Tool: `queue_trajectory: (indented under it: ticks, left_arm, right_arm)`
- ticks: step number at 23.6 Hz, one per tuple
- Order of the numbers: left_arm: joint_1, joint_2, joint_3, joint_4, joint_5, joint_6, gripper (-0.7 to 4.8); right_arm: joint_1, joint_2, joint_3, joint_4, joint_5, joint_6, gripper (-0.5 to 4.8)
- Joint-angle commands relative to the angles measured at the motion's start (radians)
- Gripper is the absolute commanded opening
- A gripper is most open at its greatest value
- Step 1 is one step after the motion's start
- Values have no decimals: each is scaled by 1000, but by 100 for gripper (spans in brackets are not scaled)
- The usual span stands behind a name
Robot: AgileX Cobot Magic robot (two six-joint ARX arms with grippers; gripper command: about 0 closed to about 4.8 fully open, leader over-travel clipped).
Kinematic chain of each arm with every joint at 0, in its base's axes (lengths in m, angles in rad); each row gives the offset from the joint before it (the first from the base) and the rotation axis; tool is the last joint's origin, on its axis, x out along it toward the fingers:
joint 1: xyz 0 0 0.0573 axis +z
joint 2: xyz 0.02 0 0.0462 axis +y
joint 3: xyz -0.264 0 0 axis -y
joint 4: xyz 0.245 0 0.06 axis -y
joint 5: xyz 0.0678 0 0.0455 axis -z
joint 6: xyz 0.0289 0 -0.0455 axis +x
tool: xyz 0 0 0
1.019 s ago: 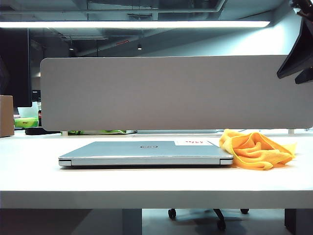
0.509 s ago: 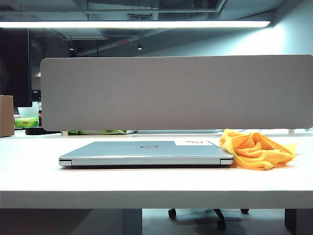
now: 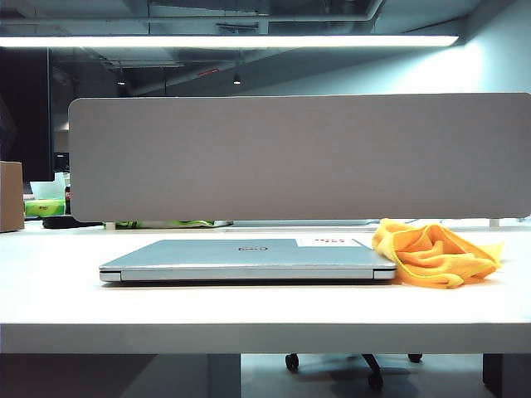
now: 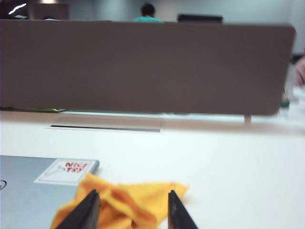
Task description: Pick up the rag and use it to wipe the water off the lid of the laptop on the table.
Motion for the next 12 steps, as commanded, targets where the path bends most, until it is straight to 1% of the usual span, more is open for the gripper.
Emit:
queue_trajectory:
  ticks: [1, 2, 6, 12]
  left_arm:
    - [-1, 1, 5, 11, 3, 3, 21]
    - [-1, 1, 5, 10, 3, 3, 21]
    - [-1, 1, 5, 10, 3, 3, 21]
    - [-1, 1, 5, 10, 3, 3, 21]
  right_arm:
    - [1, 0, -49, -21, 14, 72, 199]
    - [0, 0, -49, -67, 17, 70, 199]
    - [1, 0, -49, -141, 28, 56, 199]
    - [1, 0, -49, -160, 13, 56, 199]
